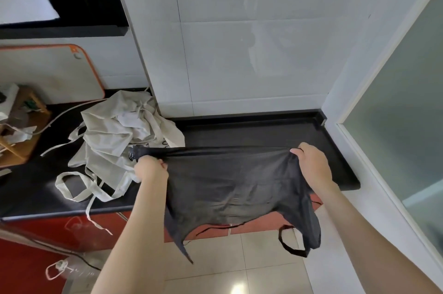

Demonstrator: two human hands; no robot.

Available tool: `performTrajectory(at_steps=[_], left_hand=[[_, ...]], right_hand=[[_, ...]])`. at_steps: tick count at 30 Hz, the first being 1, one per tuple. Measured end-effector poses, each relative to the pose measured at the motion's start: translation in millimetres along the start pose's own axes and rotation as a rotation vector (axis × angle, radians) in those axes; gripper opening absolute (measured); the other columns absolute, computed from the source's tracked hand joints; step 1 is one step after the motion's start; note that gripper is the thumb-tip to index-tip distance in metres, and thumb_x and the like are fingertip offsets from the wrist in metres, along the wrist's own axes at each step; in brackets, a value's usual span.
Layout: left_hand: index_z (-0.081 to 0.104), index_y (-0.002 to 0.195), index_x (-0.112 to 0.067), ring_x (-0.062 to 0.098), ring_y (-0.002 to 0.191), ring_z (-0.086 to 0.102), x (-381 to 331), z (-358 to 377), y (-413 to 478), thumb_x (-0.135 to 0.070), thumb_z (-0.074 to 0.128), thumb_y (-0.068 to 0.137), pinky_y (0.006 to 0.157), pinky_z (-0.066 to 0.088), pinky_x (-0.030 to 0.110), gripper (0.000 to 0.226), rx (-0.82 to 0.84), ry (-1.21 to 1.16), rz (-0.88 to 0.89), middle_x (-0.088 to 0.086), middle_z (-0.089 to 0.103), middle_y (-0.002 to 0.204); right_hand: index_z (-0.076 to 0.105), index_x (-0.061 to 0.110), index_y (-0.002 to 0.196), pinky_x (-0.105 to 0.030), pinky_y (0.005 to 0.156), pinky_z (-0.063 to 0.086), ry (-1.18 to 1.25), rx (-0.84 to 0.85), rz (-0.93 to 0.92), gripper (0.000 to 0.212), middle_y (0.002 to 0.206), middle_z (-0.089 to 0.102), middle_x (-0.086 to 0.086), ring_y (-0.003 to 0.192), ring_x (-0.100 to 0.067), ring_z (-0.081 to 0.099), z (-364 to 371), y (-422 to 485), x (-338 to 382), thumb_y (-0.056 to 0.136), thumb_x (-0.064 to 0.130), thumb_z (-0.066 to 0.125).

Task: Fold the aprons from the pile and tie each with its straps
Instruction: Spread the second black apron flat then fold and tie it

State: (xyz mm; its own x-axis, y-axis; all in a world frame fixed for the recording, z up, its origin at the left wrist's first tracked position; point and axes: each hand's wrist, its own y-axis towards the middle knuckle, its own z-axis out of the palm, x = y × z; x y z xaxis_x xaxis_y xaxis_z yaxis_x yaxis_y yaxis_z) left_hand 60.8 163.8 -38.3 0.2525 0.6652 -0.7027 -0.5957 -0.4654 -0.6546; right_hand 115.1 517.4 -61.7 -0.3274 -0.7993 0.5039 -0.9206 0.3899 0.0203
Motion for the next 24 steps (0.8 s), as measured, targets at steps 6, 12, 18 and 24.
performTrajectory(at_steps=[6,12,18,24], left_hand=[[0.041,0.140,-0.014,0.012,0.082,0.057,-16,4,6,-0.022,0.019,0.106,0.072,0.050,0.021,0.042,0.010,-0.112,0.019,-0.002,0.058,0.091],[0.052,0.116,-0.018,0.010,0.042,0.042,-21,3,18,-0.026,0.033,0.103,0.046,0.043,0.020,0.024,0.118,-0.015,0.337,0.000,0.059,0.065],[0.053,0.091,-0.027,0.011,0.068,0.061,-18,14,30,-0.021,0.032,0.104,0.069,0.053,0.025,0.025,0.146,0.041,0.601,0.001,0.065,0.082],[0.056,0.093,-0.034,0.014,0.086,0.061,-7,41,64,-0.022,0.032,0.104,0.081,0.051,0.025,0.029,0.109,0.136,0.526,-0.004,0.063,0.092]], right_hand=[[0.057,0.002,0.091,-0.034,0.064,0.037,0.080,-0.067,0.005,0.018,0.091,0.054,-0.011,0.078,-0.035,0.056,-4,16,15,0.100,0.011,0.045],[0.055,0.010,0.097,-0.044,0.077,0.056,0.633,-0.250,0.124,0.014,0.109,0.063,-0.009,0.069,-0.030,0.066,-18,31,47,0.098,0.003,0.043],[0.055,0.011,0.095,-0.045,0.083,0.053,0.560,-0.430,-0.065,0.015,0.088,0.062,-0.010,0.079,-0.024,0.065,-25,64,58,0.101,0.018,0.044],[0.057,0.004,0.101,-0.033,0.078,0.046,0.466,-0.359,-0.096,0.023,0.095,0.065,-0.013,0.087,-0.024,0.063,-2,128,56,0.102,0.021,0.042]])
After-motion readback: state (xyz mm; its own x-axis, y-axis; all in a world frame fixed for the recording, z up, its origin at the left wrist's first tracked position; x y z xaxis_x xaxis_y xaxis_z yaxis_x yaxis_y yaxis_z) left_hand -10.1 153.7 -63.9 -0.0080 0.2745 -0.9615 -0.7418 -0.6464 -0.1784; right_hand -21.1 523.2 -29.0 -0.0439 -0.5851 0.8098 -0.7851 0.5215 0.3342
